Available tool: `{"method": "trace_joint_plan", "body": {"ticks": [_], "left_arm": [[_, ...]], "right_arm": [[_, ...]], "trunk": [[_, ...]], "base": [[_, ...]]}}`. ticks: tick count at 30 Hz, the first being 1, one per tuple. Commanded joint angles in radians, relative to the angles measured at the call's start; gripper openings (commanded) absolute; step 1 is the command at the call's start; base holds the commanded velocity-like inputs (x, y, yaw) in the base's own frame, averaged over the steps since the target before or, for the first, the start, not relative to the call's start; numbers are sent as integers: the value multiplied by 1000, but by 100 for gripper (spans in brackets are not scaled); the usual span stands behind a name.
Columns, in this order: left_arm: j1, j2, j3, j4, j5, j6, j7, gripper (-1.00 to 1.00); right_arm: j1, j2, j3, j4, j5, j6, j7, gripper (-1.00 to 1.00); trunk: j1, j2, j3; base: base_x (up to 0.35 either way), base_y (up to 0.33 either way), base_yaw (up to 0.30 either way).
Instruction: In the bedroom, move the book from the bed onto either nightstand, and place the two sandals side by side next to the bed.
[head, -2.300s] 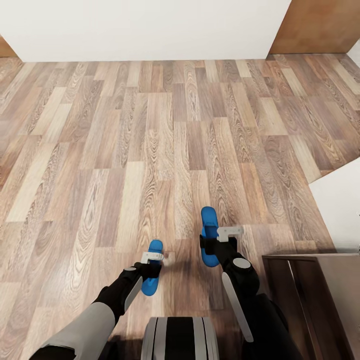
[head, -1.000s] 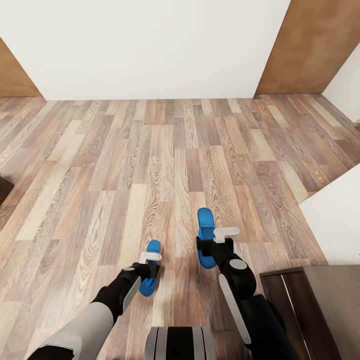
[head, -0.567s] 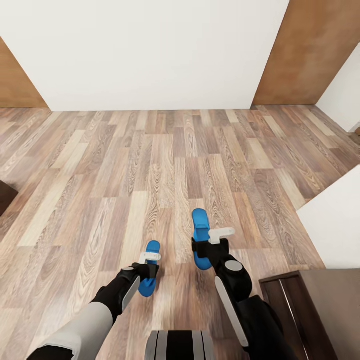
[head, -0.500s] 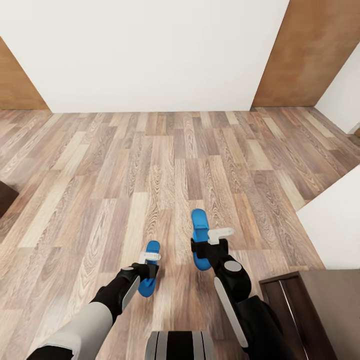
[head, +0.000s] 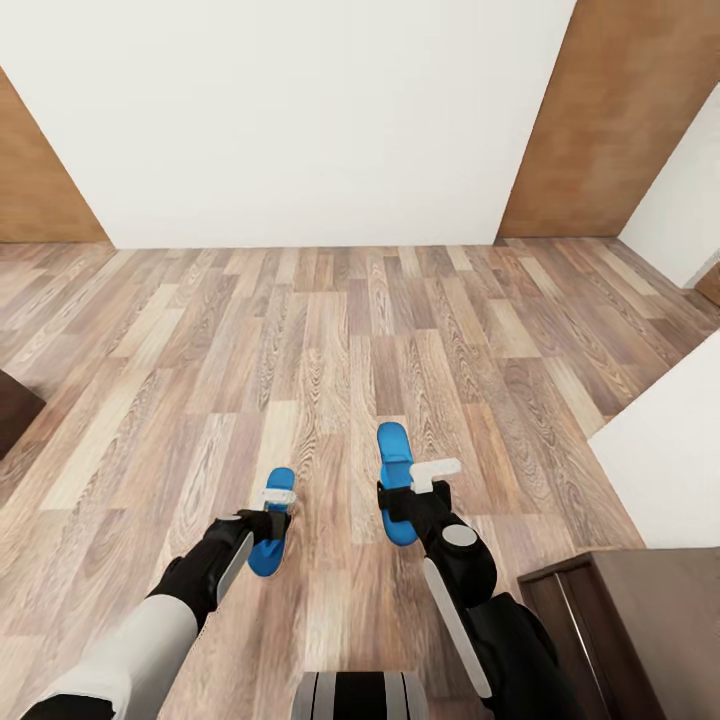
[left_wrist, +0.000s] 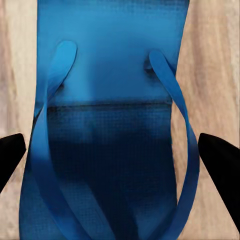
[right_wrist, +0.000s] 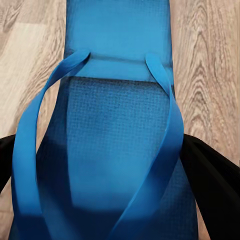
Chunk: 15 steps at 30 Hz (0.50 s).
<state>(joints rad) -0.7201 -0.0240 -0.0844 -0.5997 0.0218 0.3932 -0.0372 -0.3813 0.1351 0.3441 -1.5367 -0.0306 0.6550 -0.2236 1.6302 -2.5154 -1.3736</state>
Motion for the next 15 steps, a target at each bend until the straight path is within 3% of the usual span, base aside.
{"method": "trace_joint_plan", "body": {"ticks": [1, 6, 15], "left_arm": [[0, 7, -1, -4, 5, 10, -2, -100], [-1, 48, 0, -14, 5, 24, -1, -100], [-1, 86, 1, -83, 5, 82, -2, -100]], "right_arm": [[-1, 0, 1, 0, -4, 5, -7, -100], [-1, 0, 1, 14, -2, 1, -12, -100], [-1, 0, 1, 18, -2, -3, -12, -100]], "trunk": [[-1, 0, 3], [-3, 1, 23], [-7, 3, 57]], "base": [[0, 0, 0], [0, 0, 0], [0, 0, 0]]}}
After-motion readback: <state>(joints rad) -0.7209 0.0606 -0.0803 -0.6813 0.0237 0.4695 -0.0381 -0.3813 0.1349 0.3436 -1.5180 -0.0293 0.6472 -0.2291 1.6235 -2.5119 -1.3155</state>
